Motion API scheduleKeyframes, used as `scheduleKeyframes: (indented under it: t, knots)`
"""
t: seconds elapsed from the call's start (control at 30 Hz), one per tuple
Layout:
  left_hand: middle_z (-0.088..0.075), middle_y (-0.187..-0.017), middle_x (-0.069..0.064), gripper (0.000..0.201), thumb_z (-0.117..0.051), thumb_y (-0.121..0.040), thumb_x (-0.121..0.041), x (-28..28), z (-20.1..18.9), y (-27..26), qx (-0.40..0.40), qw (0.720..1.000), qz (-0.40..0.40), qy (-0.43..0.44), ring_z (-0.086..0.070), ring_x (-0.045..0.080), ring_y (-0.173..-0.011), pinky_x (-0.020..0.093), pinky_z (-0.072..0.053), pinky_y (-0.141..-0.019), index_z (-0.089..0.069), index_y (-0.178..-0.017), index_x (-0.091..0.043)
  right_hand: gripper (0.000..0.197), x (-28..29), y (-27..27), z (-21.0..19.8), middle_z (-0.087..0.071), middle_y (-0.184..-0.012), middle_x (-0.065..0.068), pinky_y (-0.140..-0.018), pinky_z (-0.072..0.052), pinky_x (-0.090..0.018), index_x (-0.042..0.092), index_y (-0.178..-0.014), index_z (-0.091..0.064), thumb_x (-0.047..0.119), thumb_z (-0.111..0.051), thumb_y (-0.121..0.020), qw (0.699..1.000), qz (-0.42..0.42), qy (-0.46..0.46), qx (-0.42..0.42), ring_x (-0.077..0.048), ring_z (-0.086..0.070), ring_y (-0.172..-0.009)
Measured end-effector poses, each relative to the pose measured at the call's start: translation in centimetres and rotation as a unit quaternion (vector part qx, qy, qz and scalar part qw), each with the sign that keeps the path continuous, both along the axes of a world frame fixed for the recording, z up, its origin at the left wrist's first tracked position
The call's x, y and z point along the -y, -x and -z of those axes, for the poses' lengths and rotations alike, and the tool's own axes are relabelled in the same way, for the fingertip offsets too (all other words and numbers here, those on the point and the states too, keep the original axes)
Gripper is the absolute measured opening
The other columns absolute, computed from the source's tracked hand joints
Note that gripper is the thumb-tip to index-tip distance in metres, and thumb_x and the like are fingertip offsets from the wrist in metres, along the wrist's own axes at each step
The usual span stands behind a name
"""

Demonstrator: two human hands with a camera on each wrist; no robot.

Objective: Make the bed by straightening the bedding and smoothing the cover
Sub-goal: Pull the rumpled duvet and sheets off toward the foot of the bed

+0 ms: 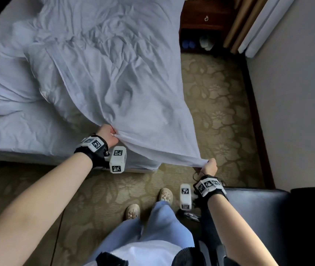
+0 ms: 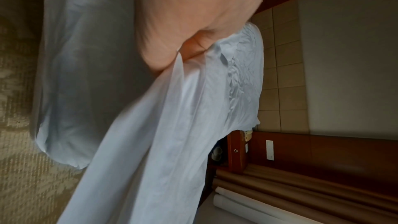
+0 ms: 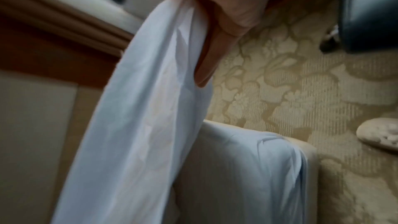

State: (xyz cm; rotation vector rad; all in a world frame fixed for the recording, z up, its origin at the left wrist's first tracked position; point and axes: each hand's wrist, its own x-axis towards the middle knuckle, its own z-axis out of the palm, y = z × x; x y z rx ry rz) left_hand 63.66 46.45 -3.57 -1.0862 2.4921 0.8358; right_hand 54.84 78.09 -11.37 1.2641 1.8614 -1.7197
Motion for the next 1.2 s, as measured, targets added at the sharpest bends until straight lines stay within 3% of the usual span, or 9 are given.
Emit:
scheduleKeyframes:
  t: [0.13, 0.3, 0.5, 0.57, 0.63, 0.73, 0.9, 1.0, 1.2]
  knots:
    - [-0.067, -0.084, 0.018, 0.011, -0.056, -0.081, -0.002, 1.0, -0.1, -2.0, -0.006, 1.000, -0.010, 0.017, -0.066, 0.032, -0.090, 0.028, -0.049, -0.074, -0.067, -0.080, -0.002, 0.055, 2.5, -0.1, -0.7, -0.062, -0.088, -0.010, -0.062, -0.044, -0.032, 0.003, -0.095, -0.059, 0.054, -0.059, -0.073, 0.999, -0.041, 0.005, 0.017, -0.026, -0.057, -0.073]
    - [-0.058, -0.087, 0.017, 0.024, -0.050, -0.085, 0.004, 1.4, -0.1, -3.9, -0.037, 0.996, -0.039, 0.066, -0.056, 0.025, -0.085, 0.028, -0.043, -0.075, -0.054, -0.064, -0.008, 0.048, 5.1, -1.6, -0.3, -0.035, -0.052, -0.005, -0.056, -0.031, -0.030, 0.014, -0.045, -0.031, 0.000, -0.065, -0.075, 0.945, -0.295, -0.106, -0.090, -0.018, -0.035, -0.058]
    - [-0.064, -0.093, 0.019, 0.017, -0.056, -0.084, 0.000, -0.8, 2.7, -8.1, 0.023, 1.000, -0.009, 0.001, -0.062, 0.030, -0.094, 0.027, -0.042, -0.076, -0.060, -0.068, -0.007, 0.028, 3.4, -5.5, 0.1, -0.034, -0.057, -0.012, -0.054, -0.028, -0.027, 0.010, -0.051, -0.033, -0.010, -0.045, -0.068, 0.836, -0.462, -0.278, -0.107, -0.024, -0.030, -0.058]
    - [-0.066, -0.097, 0.016, 0.012, -0.056, -0.087, -0.005, -2.0, 4.0, -9.5, 0.060, 0.998, 0.010, -0.025, -0.062, 0.030, -0.100, 0.027, -0.045, -0.080, -0.067, -0.083, -0.001, 0.025, 2.4, -6.2, 0.3, -0.041, -0.059, -0.013, -0.058, -0.034, -0.028, 0.008, -0.052, -0.040, -0.008, -0.045, -0.070, 0.811, -0.494, -0.306, -0.074, -0.028, -0.041, -0.061]
    - [-0.060, -0.082, 0.009, 0.025, -0.054, -0.089, -0.003, -3.1, 5.5, -11.1, 0.061, 0.996, 0.018, -0.059, -0.061, 0.024, -0.092, 0.015, -0.043, -0.069, -0.057, -0.065, -0.011, 0.025, 1.6, -7.1, 0.9, -0.053, -0.071, -0.018, -0.064, -0.040, -0.030, 0.007, -0.055, -0.050, -0.004, -0.046, -0.077, 0.791, -0.510, -0.336, -0.033, -0.036, -0.058, -0.075]
    - [-0.052, -0.088, 0.009, 0.042, -0.054, -0.089, -0.002, -4.1, 7.0, -12.2, 0.093, 0.987, 0.028, -0.132, -0.052, 0.022, -0.089, 0.015, -0.033, -0.067, -0.037, -0.056, -0.023, 0.021, 0.4, -8.2, 2.1, -0.064, -0.105, -0.023, -0.082, -0.049, -0.037, -0.002, -0.094, -0.065, 0.002, -0.045, -0.087, 0.777, -0.513, -0.364, 0.026, -0.038, -0.062, -0.102]
    - [-0.043, -0.071, 0.006, 0.036, -0.038, -0.094, 0.011, -2.1, 8.2, -12.7, -0.021, 0.901, -0.198, -0.385, -0.052, -0.001, -0.060, 0.008, -0.043, -0.052, -0.040, -0.065, -0.010, 0.020, 2.9, -9.0, 2.4, -0.062, -0.113, -0.023, -0.089, -0.046, -0.035, -0.007, -0.103, -0.062, 0.006, -0.052, -0.090, 0.757, -0.552, -0.331, 0.109, -0.036, -0.057, -0.112]
    - [-0.060, -0.084, 0.007, 0.018, -0.043, -0.095, -0.002, 0.0, 8.3, -14.2, -0.040, 0.791, -0.337, -0.509, -0.059, 0.016, -0.076, 0.025, -0.051, -0.066, -0.055, -0.083, -0.007, 0.012, 8.4, -9.7, 1.7, -0.058, -0.087, -0.016, -0.080, -0.045, -0.033, 0.000, -0.081, -0.059, 0.002, -0.051, -0.089, 0.737, -0.596, -0.307, 0.089, -0.032, -0.058, -0.098]
    - [-0.062, -0.077, 0.006, 0.023, -0.040, -0.095, -0.005, 7.8, 8.1, -17.2, -0.091, 0.807, -0.388, -0.436, -0.057, 0.017, -0.067, 0.025, -0.046, -0.063, -0.057, -0.080, -0.009, 0.031, 20.7, -9.5, 0.7, -0.053, -0.085, -0.007, -0.069, -0.033, -0.021, 0.019, -0.060, -0.040, -0.001, -0.052, -0.080, 0.696, -0.672, -0.251, -0.028, -0.021, -0.050, -0.083]
